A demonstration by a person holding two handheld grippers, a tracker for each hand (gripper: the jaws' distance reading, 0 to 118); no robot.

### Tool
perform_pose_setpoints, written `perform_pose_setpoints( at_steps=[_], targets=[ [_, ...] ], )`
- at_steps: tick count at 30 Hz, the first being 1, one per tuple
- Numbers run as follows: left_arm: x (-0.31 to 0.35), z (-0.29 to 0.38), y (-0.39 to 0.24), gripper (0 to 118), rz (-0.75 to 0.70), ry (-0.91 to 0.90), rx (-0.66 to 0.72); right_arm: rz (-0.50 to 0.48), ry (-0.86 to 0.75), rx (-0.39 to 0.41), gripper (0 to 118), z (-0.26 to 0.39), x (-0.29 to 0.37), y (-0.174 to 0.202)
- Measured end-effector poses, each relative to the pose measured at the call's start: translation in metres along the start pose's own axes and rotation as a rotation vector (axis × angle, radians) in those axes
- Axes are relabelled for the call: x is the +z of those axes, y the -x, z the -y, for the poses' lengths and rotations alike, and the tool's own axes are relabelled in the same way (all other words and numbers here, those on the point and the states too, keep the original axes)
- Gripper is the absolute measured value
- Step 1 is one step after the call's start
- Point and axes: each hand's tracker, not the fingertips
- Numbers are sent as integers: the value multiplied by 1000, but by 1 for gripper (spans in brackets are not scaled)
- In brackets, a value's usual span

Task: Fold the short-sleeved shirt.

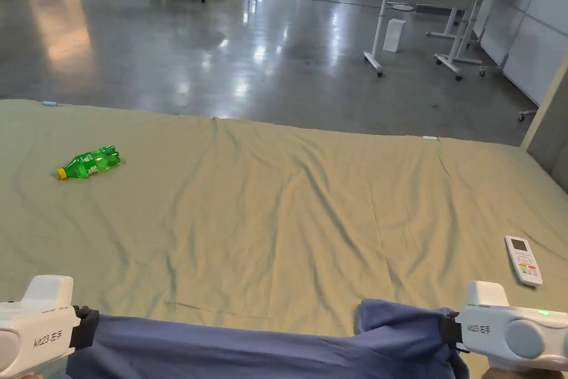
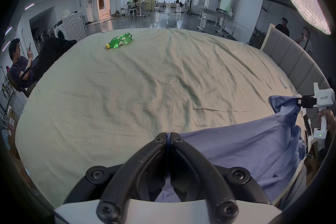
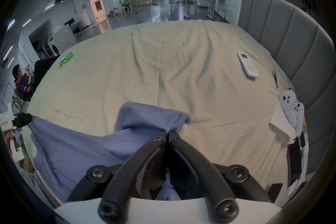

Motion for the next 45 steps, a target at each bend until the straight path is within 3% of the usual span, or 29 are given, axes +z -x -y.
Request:
perform_pose_setpoints(
  at_steps=[8, 15, 25, 35, 37, 38, 39, 41, 42, 45],
  targets=[
    [61, 24, 16, 4, 38, -60, 30, -19, -98, 5, 2, 33, 86, -17],
    [93, 65, 22, 4, 72, -43, 18, -3, -25, 34, 2, 89, 121, -26],
    [77, 141, 17, 4, 42, 171, -55, 64, 207, 65, 2, 179, 88, -28],
    [49, 161, 14, 4, 9, 204, -54, 128, 251, 101, 3, 192, 55, -11],
    [53, 157, 15, 8, 13, 203, -42, 144, 245, 123, 12, 188, 68, -6],
    [57, 154, 17, 14, 19, 196, -26, 178, 241, 148, 23, 185, 75, -4],
    [62, 149, 16, 26, 27, 177, -7, 222, 231, 164, 43, 180, 83, -2],
    [70, 138, 13, 58, 28, 122, 9, 253, 185, 177, 68, 171, 97, -1],
    [76, 132, 10, 70, 22, 78, 6, 263, 141, 177, 72, 164, 107, 2],
    [88, 107, -2, 71, 30, -46, -13, 292, 32, 166, 79, 149, 116, 2]
  ],
)
